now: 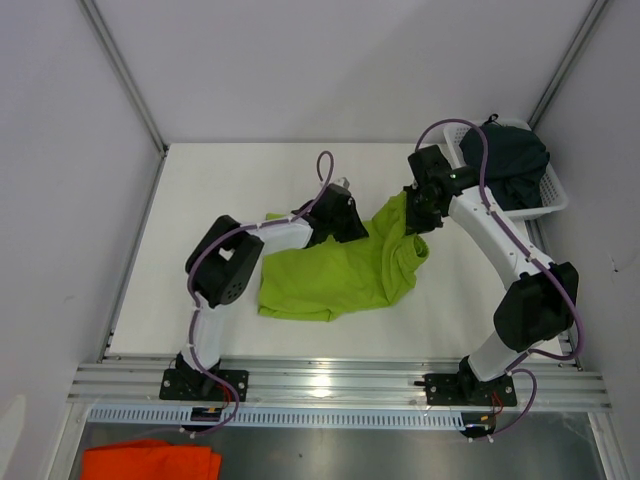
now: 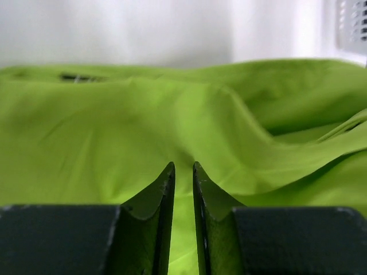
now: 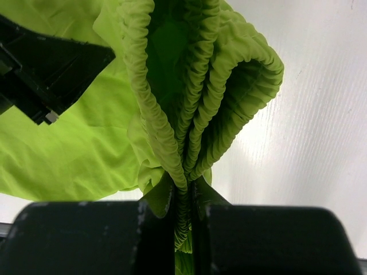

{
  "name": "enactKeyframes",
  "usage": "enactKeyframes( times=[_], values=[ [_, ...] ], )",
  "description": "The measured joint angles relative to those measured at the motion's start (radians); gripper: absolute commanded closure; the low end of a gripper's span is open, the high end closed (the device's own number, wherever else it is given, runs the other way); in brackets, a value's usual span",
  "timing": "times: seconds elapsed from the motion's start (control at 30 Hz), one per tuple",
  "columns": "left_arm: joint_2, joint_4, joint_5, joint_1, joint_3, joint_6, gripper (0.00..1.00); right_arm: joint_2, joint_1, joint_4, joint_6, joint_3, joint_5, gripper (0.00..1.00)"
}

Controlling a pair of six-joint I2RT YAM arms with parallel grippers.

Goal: Fold and stack the shorts
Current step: Fold the shorts

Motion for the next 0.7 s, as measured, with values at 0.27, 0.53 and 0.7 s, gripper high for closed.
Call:
enactKeyframes(
  times=[0.27,0.53,0.7],
  values=[
    [0.089,-0.019,-0.036,-0.014,0.113,-0.024,0.8,0.0,0.013,0.0,0.0,0.0,-0.001,1.0],
    [0.147,-0.039,-0.065,-0.015,0.154,-0.055,0.8,0.0,0.041,-0.014,0.01,0.045,-0.03,1.0],
    [0.147,-0.039,-0.085,-0.015,0.154,-0.075,0.8,-0.007,0.055,-0.004,0.029,0.069,-0.123,1.0]
  ],
)
